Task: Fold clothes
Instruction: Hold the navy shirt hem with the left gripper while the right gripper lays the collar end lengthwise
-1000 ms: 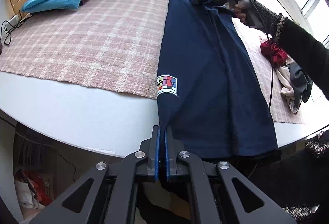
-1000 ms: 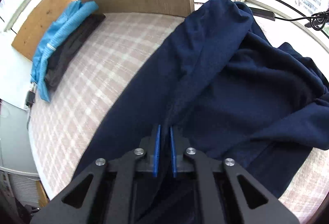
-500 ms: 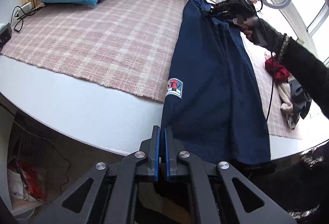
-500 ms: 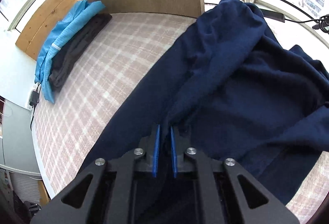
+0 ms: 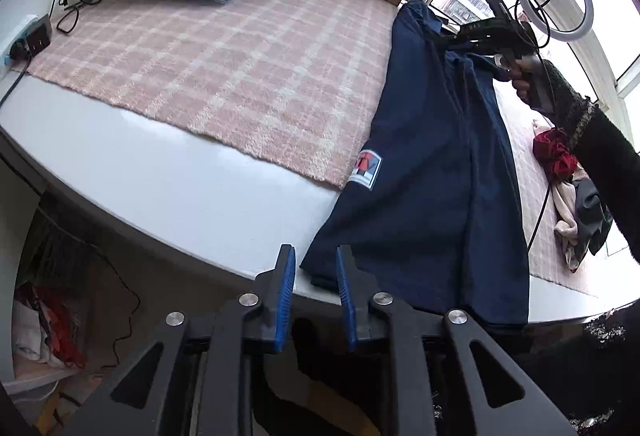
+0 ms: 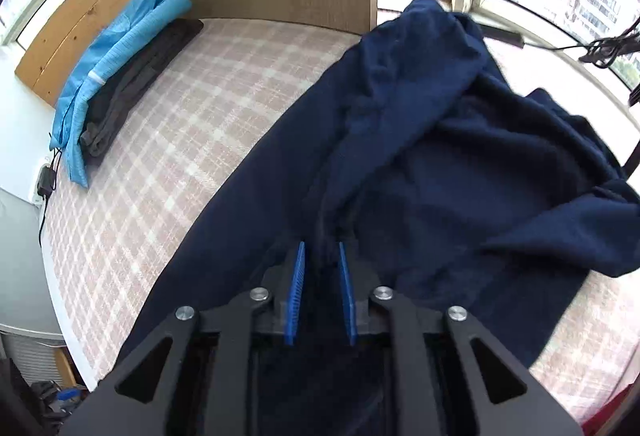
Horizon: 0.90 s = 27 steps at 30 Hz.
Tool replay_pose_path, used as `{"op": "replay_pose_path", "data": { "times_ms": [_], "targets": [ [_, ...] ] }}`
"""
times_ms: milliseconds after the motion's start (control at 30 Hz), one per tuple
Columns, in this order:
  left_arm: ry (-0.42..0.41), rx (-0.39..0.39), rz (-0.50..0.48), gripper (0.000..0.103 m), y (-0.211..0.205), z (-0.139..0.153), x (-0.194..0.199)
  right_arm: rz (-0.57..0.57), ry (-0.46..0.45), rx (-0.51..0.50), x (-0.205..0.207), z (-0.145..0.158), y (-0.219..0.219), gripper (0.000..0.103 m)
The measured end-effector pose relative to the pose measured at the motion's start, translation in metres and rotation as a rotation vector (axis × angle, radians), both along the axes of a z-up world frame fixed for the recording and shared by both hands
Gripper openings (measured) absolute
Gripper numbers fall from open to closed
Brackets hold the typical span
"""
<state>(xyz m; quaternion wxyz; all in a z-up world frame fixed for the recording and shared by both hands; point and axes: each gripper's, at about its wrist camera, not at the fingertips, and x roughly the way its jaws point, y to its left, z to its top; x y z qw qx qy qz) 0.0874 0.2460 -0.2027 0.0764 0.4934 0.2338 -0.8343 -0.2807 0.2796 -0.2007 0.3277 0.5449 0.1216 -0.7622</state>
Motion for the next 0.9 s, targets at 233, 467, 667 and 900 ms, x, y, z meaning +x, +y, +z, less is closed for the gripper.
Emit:
{"op": "replay_pose_path", "data": {
  "times_ms": [233,467,667,900],
  "targets": [
    [-0.044,-0.033,-0.106,0.033,0.013,-0.008,-0.023,0.266,-0.107,0.006,0.054,0.010,-0.063,0.031],
    [-0.049,-0.057,-0.111,0.028,0.015,-0.007,-0.020,0.244,-0.240,0.172,0.078,-0.033,-0.118,0.032],
    [-0.050,-0.045,-0.152,0.000,0.018,-0.012,-0.019,0.228,-0.189,0.220,0.084,-0.041,-0.124,0.012],
    [-0.042,-0.076,-0.175,0.000,0.016,-0.007,-0.016,0.173,-0.236,0.155,0.063,-0.041,-0.109,0.002]
  ]
}}
